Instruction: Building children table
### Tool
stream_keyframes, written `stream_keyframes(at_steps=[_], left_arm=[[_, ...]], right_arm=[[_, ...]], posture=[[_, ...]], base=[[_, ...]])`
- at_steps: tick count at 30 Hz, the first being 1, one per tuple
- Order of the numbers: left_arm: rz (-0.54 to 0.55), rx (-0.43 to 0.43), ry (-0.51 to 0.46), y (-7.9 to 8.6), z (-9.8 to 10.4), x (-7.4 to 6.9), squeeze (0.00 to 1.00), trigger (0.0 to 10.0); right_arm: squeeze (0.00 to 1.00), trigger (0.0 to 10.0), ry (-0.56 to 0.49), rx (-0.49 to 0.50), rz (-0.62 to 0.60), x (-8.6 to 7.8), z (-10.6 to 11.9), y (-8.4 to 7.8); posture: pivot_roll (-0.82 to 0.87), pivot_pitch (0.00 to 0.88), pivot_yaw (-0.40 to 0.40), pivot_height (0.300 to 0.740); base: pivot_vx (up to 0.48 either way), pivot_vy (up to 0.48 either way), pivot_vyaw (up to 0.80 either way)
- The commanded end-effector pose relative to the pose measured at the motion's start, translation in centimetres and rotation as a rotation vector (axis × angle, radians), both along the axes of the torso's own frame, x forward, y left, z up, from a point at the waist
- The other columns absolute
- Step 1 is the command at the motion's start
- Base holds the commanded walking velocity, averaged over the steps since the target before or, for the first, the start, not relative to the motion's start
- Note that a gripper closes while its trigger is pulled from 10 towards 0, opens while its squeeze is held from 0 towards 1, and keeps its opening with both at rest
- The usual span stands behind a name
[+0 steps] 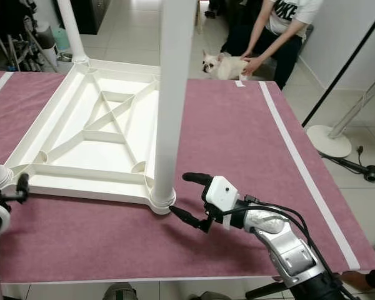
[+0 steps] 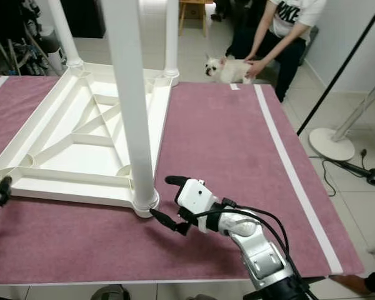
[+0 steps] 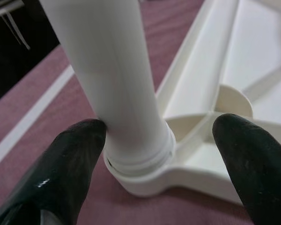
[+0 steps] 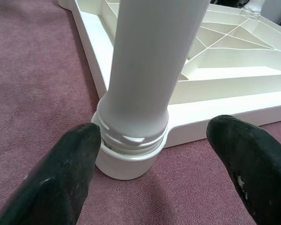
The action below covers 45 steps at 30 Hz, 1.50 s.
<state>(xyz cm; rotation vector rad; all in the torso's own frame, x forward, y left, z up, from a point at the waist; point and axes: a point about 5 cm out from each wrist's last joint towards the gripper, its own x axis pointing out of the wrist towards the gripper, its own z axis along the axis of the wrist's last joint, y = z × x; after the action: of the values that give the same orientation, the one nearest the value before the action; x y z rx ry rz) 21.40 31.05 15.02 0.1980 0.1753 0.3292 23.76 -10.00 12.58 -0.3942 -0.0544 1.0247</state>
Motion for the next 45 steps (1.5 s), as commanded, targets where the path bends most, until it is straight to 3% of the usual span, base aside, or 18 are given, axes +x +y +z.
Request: stream_keyframes(at_steps=[1, 6, 9, 13, 15, 16, 20, 21, 22, 26, 29, 32, 33, 34, 35, 37, 42, 45], left_arm=[[0.275, 0.054, -0.066, 1.4, 0.5, -0.3, 0.00, 10.0], [0.250, 0.031, -0.109, 1.2, 1.0, 0.8, 0.00, 10.0], [0.247, 0.038, -0.158, 1.0, 1.9, 3.3, 0.00, 10.0], [0.240, 0.068, -0.139, 1.2, 2.0, 4.5, 0.00, 10.0], [0.222, 0.073, -0.124, 1.2, 1.8, 4.8, 0.00, 9.1], [0.202, 0.086, -0.097, 1.1, 1.5, 4.9, 0.00, 4.9], [0.188, 0.097, -0.077, 1.0, 1.3, 5.0, 0.00, 4.9], [0.155, 0.078, -0.061, 0.8, 1.0, 5.1, 0.00, 3.9], [0.098, 0.063, -0.035, 0.6, 0.6, 5.0, 0.00, 0.0], [0.001, 0.061, -0.002, 0.2, 0.3, 4.8, 0.00, 0.0], [-0.231, 0.044, 0.022, -1.6, 0.1, 4.6, 0.00, 0.0], [-0.231, 0.044, 0.022, -1.6, 0.1, 4.6, 0.00, 0.0], [-0.314, 0.029, 0.038, -2.3, 0.0, 4.4, 0.00, 0.0], [-0.464, 0.008, 0.072, -3.6, -0.1, 3.8, 0.00, 10.0], [-0.587, -0.018, 0.103, -4.7, -0.2, 3.3, 0.00, 10.0], [-0.665, -0.038, 0.126, -5.4, -0.3, 2.9, 0.00, 10.0], [-0.740, -0.044, 0.127, -6.4, -0.2, 2.8, 0.00, 10.0], [-0.825, -0.060, 0.113, -7.9, -0.2, 3.5, 0.00, 10.0]], right_arm=[[0.00, 10.0, -0.002, 0.008, -0.002, 0.1, 0.3, -0.1], [0.00, 10.0, -0.010, 0.027, -0.014, 0.2, 0.5, 0.2], [0.00, 10.0, -0.079, 0.081, -0.098, 1.1, 1.2, 1.0], [0.00, 10.0, -0.107, 0.127, -0.144, 1.4, 1.7, 1.6], [0.00, 10.0, -0.110, 0.136, -0.155, 1.4, 1.8, 1.7], [0.00, 10.0, -0.111, 0.138, -0.158, 1.4, 1.8, 1.7], [0.00, 10.0, -0.111, 0.139, -0.160, 1.4, 1.9, 1.7], [0.00, 10.0, -0.113, 0.141, -0.164, 1.5, 1.9, 1.7], [0.00, 10.0, -0.126, 0.145, -0.184, 1.8, 2.1, 1.5], [0.00, 10.0, -0.168, 0.153, -0.246, 2.5, 2.5, 1.1], [0.00, 10.0, -0.223, 0.188, -0.346, 3.3, 3.2, 0.7], [0.00, 10.0, -0.223, 0.188, -0.346, 3.3, 3.2, 0.7], [0.00, 10.0, -0.234, 0.196, -0.363, 3.3, 3.2, 0.7], [0.00, 10.0, -0.237, 0.207, -0.367, 3.1, 3.3, 0.9], [0.00, 10.0, -0.238, 0.217, -0.370, 3.0, 3.3, 1.1], [0.00, 10.0, -0.238, 0.224, -0.372, 2.9, 3.3, 1.2], [0.00, 10.0, -0.236, 0.238, -0.393, 2.7, 3.2, 1.4], [0.00, 10.0, -0.193, 0.288, -0.508, 3.2, 2.6, 1.3]], posture=[[0.13, 0.000, -0.010, 0.740], [0.13, 0.000, -0.013, 0.740], [0.12, 0.000, -0.006, 0.740], [0.11, 0.000, 0.002, 0.740], [0.11, 0.000, 0.007, 0.740], [0.11, 0.000, 0.007, 0.740], [0.11, 0.000, 0.007, 0.740], [0.11, 0.000, 0.010, 0.740], [0.11, 0.000, 0.010, 0.740], [0.12, 0.000, 0.011, 0.740], [0.13, 0.000, 0.010, 0.740], [0.13, 0.000, 0.010, 0.740], [0.13, 0.000, 0.010, 0.740], [0.13, 0.000, 0.007, 0.740], [0.13, 0.000, 0.007, 0.740], [0.13, 0.000, 0.007, 0.740], [0.12, 0.000, 0.008, 0.740], [0.09, 0.000, 0.018, 0.740]], base=[[0.000, 0.000, 0.00], [0.000, 0.000, 0.00], [0.000, 0.000, 0.00], [0.000, 0.000, 0.00], [0.000, 0.000, 0.00], [0.000, 0.000, 0.00], [0.000, 0.000, 0.00], [0.000, 0.000, 0.00], [0.000, 0.000, 0.00], [0.000, 0.000, 0.00], [0.000, 0.000, 0.00], [0.000, 0.000, 0.00], [0.000, 0.000, 0.00], [0.000, 0.000, 0.00], [0.000, 0.000, 0.00], [0.000, 0.000, 0.00], [0.000, 0.000, 0.00], [0.000, 0.000, 0.00]])
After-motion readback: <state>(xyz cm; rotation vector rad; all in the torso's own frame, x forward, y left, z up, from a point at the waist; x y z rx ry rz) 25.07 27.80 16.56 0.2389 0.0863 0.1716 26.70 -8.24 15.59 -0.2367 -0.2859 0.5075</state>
